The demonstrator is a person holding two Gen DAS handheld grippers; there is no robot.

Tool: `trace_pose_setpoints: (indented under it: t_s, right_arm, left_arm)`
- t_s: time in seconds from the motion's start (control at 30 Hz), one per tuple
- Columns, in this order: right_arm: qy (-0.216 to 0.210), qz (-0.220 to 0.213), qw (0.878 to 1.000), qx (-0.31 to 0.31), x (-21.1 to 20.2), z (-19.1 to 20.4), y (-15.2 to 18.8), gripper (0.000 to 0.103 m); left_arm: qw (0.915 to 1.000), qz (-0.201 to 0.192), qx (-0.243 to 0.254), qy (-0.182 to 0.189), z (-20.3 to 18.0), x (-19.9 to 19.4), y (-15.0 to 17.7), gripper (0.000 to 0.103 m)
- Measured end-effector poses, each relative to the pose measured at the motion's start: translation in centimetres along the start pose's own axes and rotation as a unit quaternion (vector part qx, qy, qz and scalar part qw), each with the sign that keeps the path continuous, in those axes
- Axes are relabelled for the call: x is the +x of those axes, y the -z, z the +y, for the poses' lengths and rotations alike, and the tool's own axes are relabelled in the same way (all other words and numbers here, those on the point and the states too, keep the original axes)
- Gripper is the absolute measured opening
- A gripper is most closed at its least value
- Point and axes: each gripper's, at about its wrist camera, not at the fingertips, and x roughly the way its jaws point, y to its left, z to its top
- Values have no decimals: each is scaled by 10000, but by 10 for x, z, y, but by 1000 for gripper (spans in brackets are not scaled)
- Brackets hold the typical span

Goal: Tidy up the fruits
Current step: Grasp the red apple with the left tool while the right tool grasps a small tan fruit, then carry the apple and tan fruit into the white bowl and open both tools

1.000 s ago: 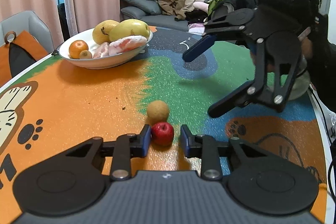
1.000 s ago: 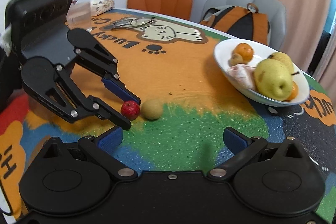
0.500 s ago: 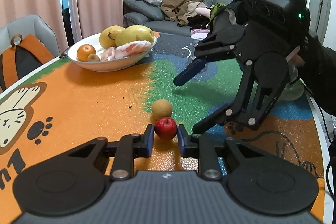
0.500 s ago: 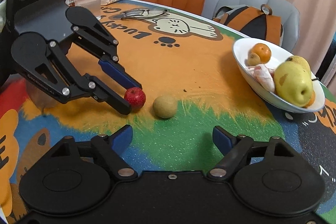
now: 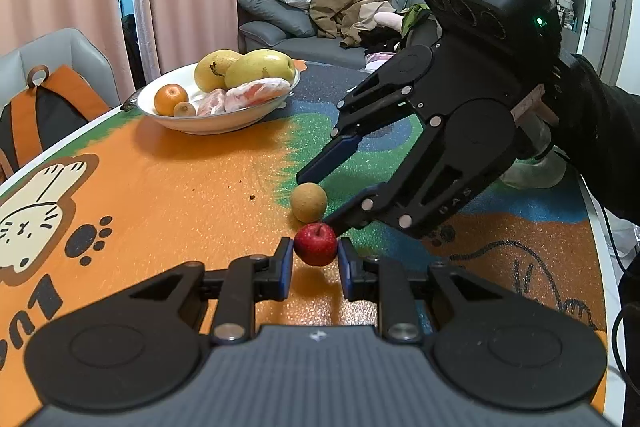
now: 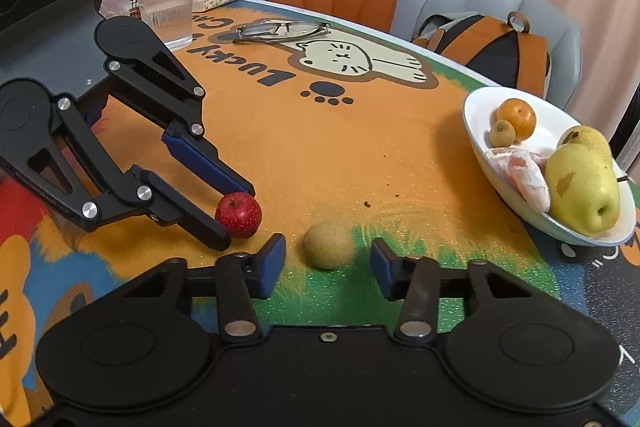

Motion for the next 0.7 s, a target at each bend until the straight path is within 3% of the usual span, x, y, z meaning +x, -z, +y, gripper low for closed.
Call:
trace_pose_setpoints:
  t_s: [0.13, 0.7]
  right_arm:
    - [-4, 74, 10000, 49, 1, 0, -2, 27]
    - [166, 261, 9995, -5, -6, -13, 2, 26]
  left_arm:
    - [10000, 1, 7, 8, -1, 0, 0, 23]
    - [9999, -47, 100, -23, 2, 11, -18, 23]
